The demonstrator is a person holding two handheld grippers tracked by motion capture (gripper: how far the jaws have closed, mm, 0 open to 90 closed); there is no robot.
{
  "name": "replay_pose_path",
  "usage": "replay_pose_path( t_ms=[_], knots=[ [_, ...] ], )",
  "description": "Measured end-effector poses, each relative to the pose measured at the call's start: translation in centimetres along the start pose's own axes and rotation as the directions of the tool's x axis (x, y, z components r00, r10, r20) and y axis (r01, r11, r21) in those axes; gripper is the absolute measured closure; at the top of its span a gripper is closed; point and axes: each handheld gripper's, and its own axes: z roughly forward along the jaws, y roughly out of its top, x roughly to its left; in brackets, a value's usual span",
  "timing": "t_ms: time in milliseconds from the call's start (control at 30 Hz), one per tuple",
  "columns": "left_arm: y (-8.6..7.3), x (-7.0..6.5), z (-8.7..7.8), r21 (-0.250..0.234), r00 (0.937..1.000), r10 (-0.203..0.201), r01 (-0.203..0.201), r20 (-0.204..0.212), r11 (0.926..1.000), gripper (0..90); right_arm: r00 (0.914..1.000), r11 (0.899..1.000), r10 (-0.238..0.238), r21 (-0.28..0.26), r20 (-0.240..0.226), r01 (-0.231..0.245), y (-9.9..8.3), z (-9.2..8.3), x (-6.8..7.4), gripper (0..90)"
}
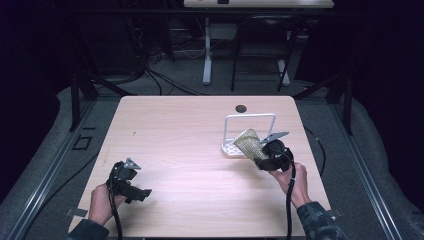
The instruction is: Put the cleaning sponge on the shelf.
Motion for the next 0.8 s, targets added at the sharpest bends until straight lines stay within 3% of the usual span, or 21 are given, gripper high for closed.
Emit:
replay_pose_path(
  t_ms=[800],
  knots=[
    [0.0,0.0,0.0,0.001,1.0,0.003,-0.003,0.006,1.0,3.9,0.9995,1.0,0.021,-0.002,0.024,-0.021,1.7,2.2,-0.4,49.0]
  ],
)
